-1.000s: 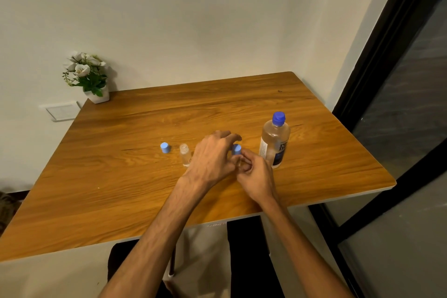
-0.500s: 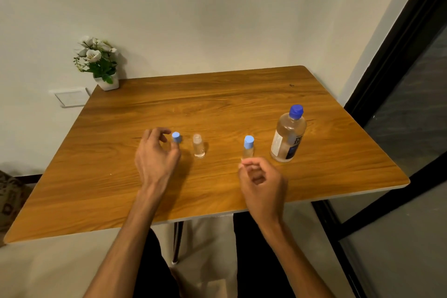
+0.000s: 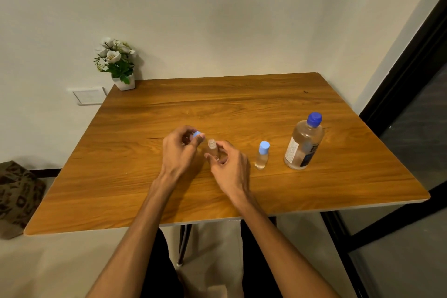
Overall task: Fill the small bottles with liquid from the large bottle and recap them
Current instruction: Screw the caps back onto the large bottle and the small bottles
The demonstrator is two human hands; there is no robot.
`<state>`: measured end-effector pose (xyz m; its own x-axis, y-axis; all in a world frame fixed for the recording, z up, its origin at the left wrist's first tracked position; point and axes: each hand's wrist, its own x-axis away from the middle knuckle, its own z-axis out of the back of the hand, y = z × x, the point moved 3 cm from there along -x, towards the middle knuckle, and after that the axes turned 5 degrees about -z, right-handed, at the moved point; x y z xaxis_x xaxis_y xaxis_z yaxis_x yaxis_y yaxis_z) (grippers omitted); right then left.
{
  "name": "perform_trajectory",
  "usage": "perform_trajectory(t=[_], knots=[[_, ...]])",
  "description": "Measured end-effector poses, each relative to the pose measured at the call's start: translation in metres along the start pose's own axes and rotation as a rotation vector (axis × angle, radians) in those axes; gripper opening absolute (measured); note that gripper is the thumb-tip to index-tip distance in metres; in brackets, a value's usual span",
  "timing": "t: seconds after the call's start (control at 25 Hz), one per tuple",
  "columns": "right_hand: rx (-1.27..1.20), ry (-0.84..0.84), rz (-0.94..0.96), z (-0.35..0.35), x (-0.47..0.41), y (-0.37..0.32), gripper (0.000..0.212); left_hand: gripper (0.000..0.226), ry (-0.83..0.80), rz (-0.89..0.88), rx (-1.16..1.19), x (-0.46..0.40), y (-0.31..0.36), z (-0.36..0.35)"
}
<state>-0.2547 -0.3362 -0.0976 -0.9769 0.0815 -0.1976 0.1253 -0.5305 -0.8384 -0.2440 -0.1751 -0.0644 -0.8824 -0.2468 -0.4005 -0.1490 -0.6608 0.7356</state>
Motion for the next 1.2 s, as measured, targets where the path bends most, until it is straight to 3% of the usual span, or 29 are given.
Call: perform_trajectory(t=[0.12, 0.32, 0.44, 0.64, 0.8, 0.92, 1.0, 1.12, 1.2], knots=[[0.027, -0.019, 0.010, 0.006, 0.004, 0.007, 0.044, 0.018, -0.058, -0.095, 0.137, 0.013, 0.030, 0.001], [0.015, 0.002, 0.012, 0.018, 0.009, 0.013, 0.046, 0.019, -0.137, -0.300, -0.097, 0.016, 0.056, -0.010], [0.018, -0.002, 0.016, 0.020, 0.010, 0.014, 0.040, 0.019, -0.119, -0.273, -0.127, 0.020, 0.048, -0.010], [0.016, -0.026, 0.001, 0.020, 0.010, 0.012, 0.043, 0.023, -0.223, -0.292, -0.128, 0.022, 0.042, -0.006], [0.028, -0.010, 0.016, 0.021, 0.011, 0.012, 0.039, 0.018, -0.181, -0.295, -0.223, 0.023, 0.051, -0.007], [0.013, 0.007, 0.022, 0.025, 0.013, 0.011, 0.051, 0.019, -0.154, -0.274, -0.225, 0.027, 0.055, -0.010], [-0.002, -0.004, 0.012, 0.025, 0.013, 0.011, 0.053, 0.011, -0.219, -0.285, -0.227, 0.028, 0.056, -0.009], [0.005, -0.002, 0.006, 0.026, 0.013, 0.010, 0.040, 0.031, -0.333, -0.373, -0.207, 0.032, 0.068, -0.005], [0.003, 0.015, 0.016, 0.027, 0.013, 0.008, 0.048, 0.032, -0.344, -0.412, -0.186, 0.034, 0.075, -0.005]])
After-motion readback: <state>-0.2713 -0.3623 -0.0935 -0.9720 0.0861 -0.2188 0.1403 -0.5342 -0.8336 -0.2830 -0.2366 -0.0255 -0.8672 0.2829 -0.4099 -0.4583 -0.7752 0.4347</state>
